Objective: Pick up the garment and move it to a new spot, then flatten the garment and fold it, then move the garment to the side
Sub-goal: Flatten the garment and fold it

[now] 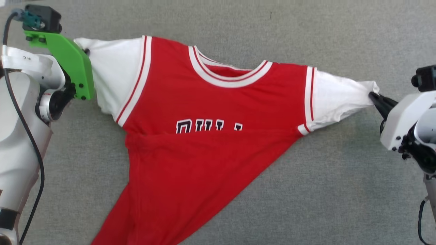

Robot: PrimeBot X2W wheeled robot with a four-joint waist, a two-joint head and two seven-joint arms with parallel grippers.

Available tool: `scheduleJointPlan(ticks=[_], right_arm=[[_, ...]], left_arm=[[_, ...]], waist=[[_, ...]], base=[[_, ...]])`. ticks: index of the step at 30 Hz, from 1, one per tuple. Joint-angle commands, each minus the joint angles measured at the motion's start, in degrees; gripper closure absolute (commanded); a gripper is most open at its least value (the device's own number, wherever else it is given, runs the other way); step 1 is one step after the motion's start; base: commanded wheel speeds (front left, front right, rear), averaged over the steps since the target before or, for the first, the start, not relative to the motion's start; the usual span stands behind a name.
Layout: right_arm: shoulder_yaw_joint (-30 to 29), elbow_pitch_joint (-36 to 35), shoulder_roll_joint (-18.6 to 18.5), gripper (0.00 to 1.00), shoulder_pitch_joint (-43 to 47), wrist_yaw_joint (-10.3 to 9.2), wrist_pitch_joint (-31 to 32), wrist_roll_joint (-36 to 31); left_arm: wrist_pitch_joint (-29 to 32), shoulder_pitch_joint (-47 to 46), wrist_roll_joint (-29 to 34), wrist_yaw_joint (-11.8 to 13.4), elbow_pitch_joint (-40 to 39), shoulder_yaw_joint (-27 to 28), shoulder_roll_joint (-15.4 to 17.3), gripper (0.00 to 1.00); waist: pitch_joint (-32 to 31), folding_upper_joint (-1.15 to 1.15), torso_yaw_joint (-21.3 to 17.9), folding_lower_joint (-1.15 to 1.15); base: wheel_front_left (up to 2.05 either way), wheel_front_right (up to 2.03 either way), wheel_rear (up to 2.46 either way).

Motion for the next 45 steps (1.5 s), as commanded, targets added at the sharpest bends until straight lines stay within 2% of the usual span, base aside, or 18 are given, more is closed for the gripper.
scheduleJointPlan(ticks=[1, 7, 15, 23, 31, 38, 45], right_arm=[[0.4, 1.6, -0.7, 1.00, -2.3, -0.11, -0.5, -0.7], [4.0, 10.4, -1.3, 1.00, -12.6, -0.11, -2.5, -1.0], [5.5, 21.6, 0.2, 1.00, -30.2, -0.11, -7.4, -3.2], [5.2, 32.3, 2.0, 1.00, -48.8, -0.11, -14.6, -7.1], [4.6, 39.6, 2.5, 1.00, -65.2, -0.11, -21.7, -10.7], [5.8, 43.4, 2.1, 1.00, -72.9, -0.11, -24.9, -11.2], [9.8, 46.2, 2.7, 1.00, -74.0, -0.11, -26.1, -8.9]], left_arm=[[-1.8, -1.7, 1.2, 0.5, 0.5, 0.0, -0.1, 1.00], [-11.1, -5.9, 4.9, 2.0, 4.1, 0.4, -1.1, 1.00], [-18.9, -14.7, 8.4, 2.9, 9.4, 0.5, -2.3, 1.00], [-26.0, -26.1, 10.9, 3.7, 13.8, 1.8, -2.0, 1.00], [-29.7, -39.0, 13.3, 5.0, 16.1, 2.7, -0.7, 1.00], [-31.3, -44.4, 13.1, 5.4, 17.1, 3.6, -1.2, 1.00], [-32.1, -42.2, 11.3, 5.8, 17.7, 4.1, -2.5, 1.00]], waist=[[-2.9, 0.00, 0.3, 0.00], [-5.8, 0.00, -0.2, 0.00], [-5.2, 0.00, -1.3, 0.00], [-1.7, 0.00, -2.4, 0.00], [4.3, 0.00, -3.1, 0.00], [9.8, 0.00, -2.7, 0.00], [14.3, 0.00, -2.5, 0.00]], base=[[0.00, 0.00, 0.00], [0.00, 0.00, 0.00], [0.00, 0.00, 0.00], [0.00, 0.00, 0.00], [0.00, 0.00, 0.00], [0.00, 0.00, 0.00], [0.00, 0.00, 0.00]])
